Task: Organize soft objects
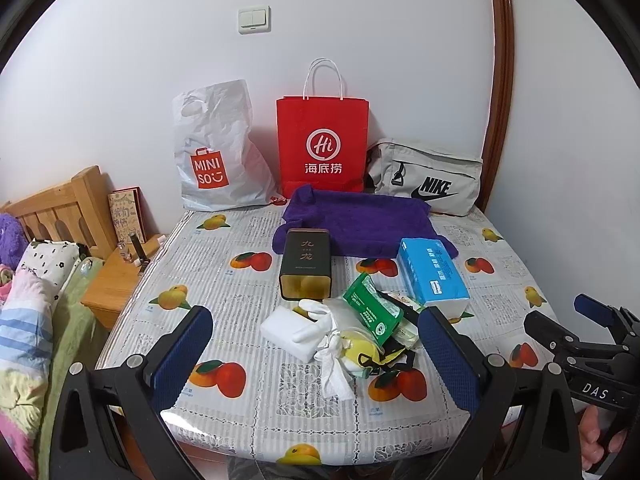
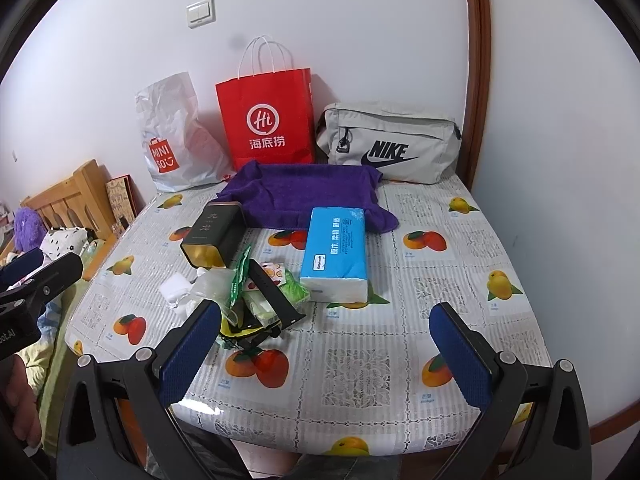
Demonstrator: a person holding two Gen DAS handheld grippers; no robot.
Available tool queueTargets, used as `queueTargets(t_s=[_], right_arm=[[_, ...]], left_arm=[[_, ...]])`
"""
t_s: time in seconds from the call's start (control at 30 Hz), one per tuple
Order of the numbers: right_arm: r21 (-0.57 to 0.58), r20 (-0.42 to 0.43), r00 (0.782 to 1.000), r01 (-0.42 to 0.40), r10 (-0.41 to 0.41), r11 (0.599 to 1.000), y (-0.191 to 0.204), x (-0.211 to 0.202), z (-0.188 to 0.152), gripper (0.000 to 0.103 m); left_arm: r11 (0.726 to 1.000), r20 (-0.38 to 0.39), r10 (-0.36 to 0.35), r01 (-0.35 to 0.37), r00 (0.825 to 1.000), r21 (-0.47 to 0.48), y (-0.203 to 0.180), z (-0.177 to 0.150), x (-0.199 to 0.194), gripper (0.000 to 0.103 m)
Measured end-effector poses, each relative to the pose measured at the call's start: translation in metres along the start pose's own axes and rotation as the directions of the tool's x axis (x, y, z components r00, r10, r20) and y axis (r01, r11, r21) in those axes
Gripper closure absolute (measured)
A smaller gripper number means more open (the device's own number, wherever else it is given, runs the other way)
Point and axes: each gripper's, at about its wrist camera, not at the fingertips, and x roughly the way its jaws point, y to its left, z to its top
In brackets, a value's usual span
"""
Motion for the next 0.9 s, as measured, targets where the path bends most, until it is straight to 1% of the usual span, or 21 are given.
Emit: queueTargets(t_s=[0.9], right_arm=[[-0.005,0.007,1.000,0.001,-0.001,1.000,0.0001,-0.0048,0.0001,0.000]], left_arm=[[1.000,-0.004,0.000,0.000,1.000,-0.002,0.0037,-0.0025,-0.0003,0.000]])
